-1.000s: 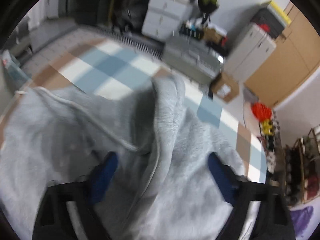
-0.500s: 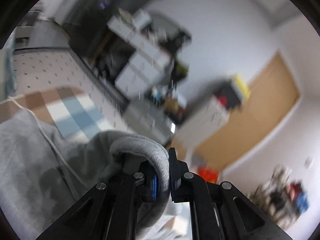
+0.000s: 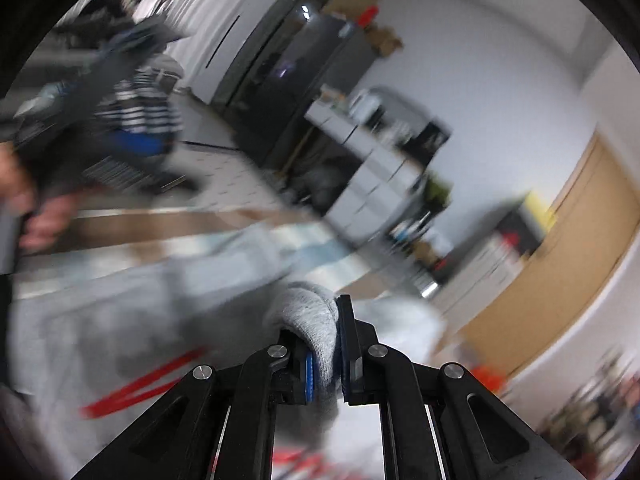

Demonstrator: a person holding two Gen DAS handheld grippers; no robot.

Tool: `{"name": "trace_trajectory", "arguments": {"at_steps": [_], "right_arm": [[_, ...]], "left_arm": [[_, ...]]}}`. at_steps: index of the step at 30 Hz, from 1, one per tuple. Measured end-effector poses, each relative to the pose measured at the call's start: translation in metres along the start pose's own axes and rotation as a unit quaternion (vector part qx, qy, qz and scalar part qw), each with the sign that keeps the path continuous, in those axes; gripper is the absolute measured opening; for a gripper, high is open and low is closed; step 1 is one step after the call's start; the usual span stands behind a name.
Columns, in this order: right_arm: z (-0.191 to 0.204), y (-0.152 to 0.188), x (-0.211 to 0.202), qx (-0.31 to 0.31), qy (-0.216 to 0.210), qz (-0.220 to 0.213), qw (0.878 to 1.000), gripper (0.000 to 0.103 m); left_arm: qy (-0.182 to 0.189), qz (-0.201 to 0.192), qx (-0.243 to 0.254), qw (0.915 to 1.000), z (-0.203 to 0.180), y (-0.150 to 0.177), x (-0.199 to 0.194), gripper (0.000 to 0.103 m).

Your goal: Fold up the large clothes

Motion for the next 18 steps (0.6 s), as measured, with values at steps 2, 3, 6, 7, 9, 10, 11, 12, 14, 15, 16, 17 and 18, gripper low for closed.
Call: {"name": "trace_trajectory", "arguments": {"at_steps": [2, 3, 6, 7, 9, 10, 11, 12, 14, 15, 16, 17, 18], "right_arm": [[0.018, 0.022, 0.001, 0.034, -0.024, 0.021, 0.999, 0.009], [0.031, 0.037, 0.002, 0.062, -0.051, 0.040, 0.996, 0.009], [0.050, 0.067, 0.012, 0.109, -0.089, 0.081, 0.987, 0.009], [0.057, 0.076, 0.015, 0.123, -0.108, 0.101, 0.981, 0.009], [0.070, 0.092, 0.024, 0.158, -0.142, 0.140, 0.967, 0.014], [0.072, 0.097, 0.025, 0.174, -0.151, 0.148, 0.962, 0.015], [0.072, 0.099, 0.020, 0.191, -0.162, 0.152, 0.956, 0.019], [0.071, 0.099, 0.017, 0.211, -0.177, 0.152, 0.949, 0.028], [0.064, 0.095, 0.010, 0.258, -0.224, 0.150, 0.928, 0.065], [0.058, 0.091, 0.006, 0.281, -0.240, 0.141, 0.919, 0.079], [0.050, 0.085, -0.002, 0.303, -0.247, 0.121, 0.912, 0.080], [0.036, 0.080, -0.010, 0.322, -0.249, 0.099, 0.908, 0.081], [0.023, 0.075, -0.016, 0.336, -0.245, 0.081, 0.906, 0.086]], "left_arm": [[0.004, 0.005, -0.003, 1.0000, -0.004, 0.003, 0.002, 0.098], [0.007, 0.008, -0.001, 1.0000, -0.007, 0.004, 0.001, 0.098], [0.010, 0.011, 0.010, 0.9998, -0.016, 0.009, 0.000, 0.098], [0.010, 0.013, 0.017, 0.9997, -0.020, 0.010, 0.000, 0.098], [0.009, 0.019, 0.031, 0.9993, -0.025, 0.015, 0.002, 0.098], [0.008, 0.023, 0.038, 0.9990, -0.027, 0.017, 0.004, 0.098], [0.007, 0.027, 0.045, 0.9986, -0.029, 0.019, 0.006, 0.098], [0.006, 0.032, 0.051, 0.9982, -0.030, 0.021, 0.006, 0.098], [0.009, 0.041, 0.058, 0.9974, -0.032, 0.025, 0.007, 0.098], [0.009, 0.043, 0.060, 0.9972, -0.034, 0.026, 0.005, 0.098], [0.009, 0.044, 0.061, 0.9971, -0.034, 0.027, 0.005, 0.098], [0.010, 0.045, 0.062, 0.9970, -0.034, 0.027, 0.005, 0.098], [0.010, 0.045, 0.061, 0.9971, -0.035, 0.027, 0.004, 0.098]]}}
Point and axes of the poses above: each gripper's, at about its wrist camera, not at the fingertips, and x roughly the way its jaws point, z to its left, y to its underside, the point moved 9 cm from there along x, roughly the way its jaws point, and after that the axes turned 7 degrees about y, right-handed, at the moved point
